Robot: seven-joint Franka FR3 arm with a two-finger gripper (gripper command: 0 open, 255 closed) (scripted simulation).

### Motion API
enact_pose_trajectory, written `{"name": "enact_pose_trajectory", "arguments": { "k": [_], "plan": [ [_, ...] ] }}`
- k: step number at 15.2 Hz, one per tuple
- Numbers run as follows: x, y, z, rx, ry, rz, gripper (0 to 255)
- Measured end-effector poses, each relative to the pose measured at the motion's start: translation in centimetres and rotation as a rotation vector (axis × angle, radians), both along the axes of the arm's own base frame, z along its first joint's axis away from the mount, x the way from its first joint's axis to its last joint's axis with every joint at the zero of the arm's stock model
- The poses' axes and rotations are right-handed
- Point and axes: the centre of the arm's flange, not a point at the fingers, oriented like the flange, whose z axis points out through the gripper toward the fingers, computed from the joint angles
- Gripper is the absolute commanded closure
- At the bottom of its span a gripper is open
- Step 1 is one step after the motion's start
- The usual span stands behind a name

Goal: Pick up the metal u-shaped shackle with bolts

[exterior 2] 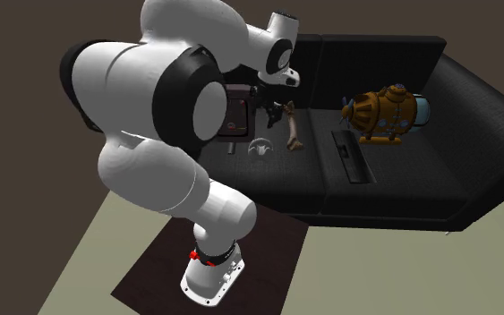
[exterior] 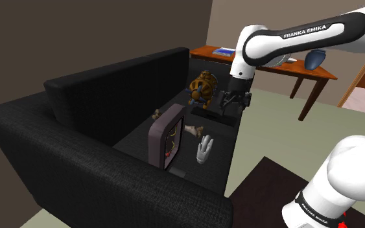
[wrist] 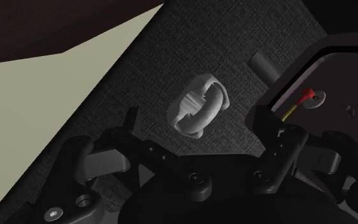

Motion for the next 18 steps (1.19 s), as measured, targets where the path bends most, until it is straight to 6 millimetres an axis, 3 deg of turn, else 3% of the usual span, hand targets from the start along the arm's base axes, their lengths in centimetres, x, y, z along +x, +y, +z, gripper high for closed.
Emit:
{"name": "enact_pose_trajectory", "arguments": {
  "k": [4, 13, 18],
  "plan": [
    [3.0, 0.2, -4.8, 0.019, 0.046, -0.115, 0],
    [8.8, -1.4, -15.8, 0.063, 0.152, -0.373, 0],
    [9.2, -1.8, -18.8, 0.068, 0.165, -0.405, 0]
  ]
}}
